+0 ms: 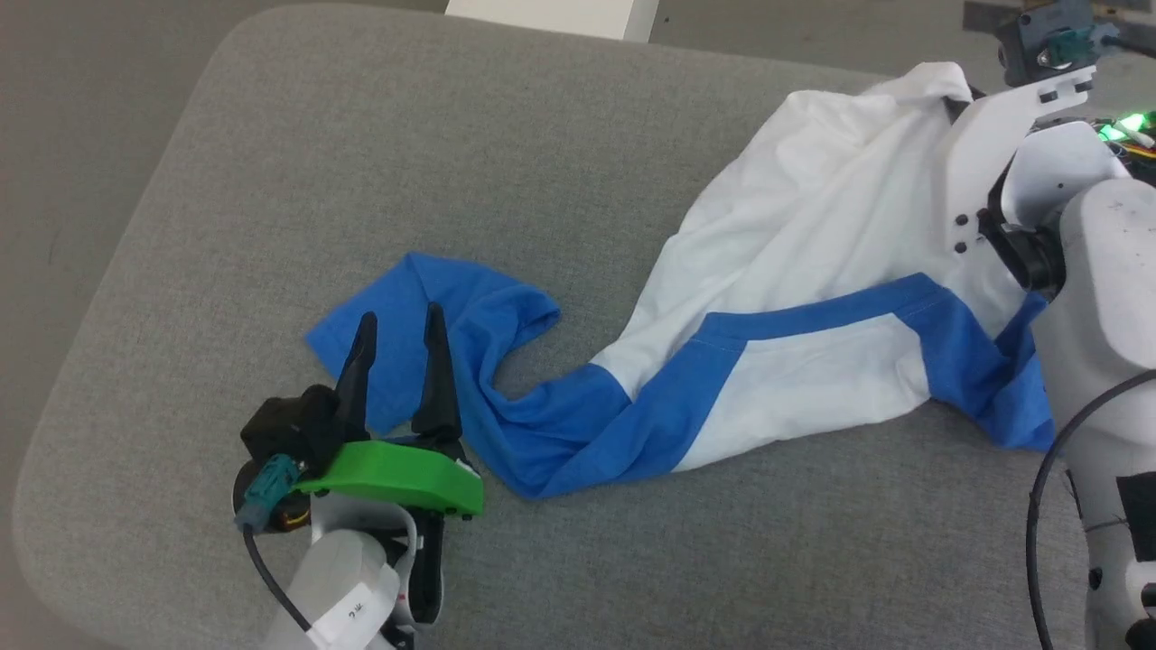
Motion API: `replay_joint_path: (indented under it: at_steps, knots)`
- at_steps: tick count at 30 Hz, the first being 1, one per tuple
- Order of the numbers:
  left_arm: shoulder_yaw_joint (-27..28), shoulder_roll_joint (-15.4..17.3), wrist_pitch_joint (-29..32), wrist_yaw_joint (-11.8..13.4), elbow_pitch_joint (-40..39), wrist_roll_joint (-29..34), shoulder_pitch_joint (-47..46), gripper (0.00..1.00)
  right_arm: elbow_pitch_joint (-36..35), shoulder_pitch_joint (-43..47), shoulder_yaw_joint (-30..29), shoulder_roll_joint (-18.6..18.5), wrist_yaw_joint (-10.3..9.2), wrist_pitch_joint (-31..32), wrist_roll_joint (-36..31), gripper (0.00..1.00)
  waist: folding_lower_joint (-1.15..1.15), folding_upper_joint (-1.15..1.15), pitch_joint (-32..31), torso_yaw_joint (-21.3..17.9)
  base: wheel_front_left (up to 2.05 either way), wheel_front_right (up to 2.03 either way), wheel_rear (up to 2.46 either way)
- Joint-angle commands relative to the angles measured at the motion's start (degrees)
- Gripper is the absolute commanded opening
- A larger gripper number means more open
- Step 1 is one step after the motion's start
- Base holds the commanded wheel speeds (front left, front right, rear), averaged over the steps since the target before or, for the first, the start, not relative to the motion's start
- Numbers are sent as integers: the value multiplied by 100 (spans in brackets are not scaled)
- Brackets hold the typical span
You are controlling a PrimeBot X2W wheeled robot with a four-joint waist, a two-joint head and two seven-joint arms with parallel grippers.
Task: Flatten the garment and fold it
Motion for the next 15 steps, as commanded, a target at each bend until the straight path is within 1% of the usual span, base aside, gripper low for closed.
replay_joint_path:
  at_steps: [1, 4, 7, 9, 12, 15]
  knots:
    - [-6, -9, -26, 22, 2, -26, -101, 100, 98, -72, -70, 40, -10, -153, -3, 100, 0, 0, 92, 38, 0, 0, 0]
    - [-14, -9, -26, 12, 18, 9, -96, 100, 144, 1, -79, 92, -10, -618, 110, 100, 0, 0, 21, -84, 0, 0, 0]
    - [-15, -9, -26, -46, 58, 107, -55, 100, -76, 305, -68, 135, -10, -1213, 303, 100, 0, 0, -134, -254, 0, 0, 0]
    - [-23, -9, -26, -119, 108, 199, -2, 100, -365, 641, 14, 162, -10, -1632, 442, 100, 0, 0, -279, -403, 0, 0, 0]
    - [-78, 7, -26, -294, 229, 360, 87, 100, -992, 1354, 150, 171, -10, -2161, 614, 100, 0, 0, -508, -655, 0, 0, 0]
    - [-212, 106, -2, -462, 416, 437, 147, 100, -1647, 2121, 185, 202, -10, -2482, 691, 100, 0, 0, -719, -916, 0, 0, 0]
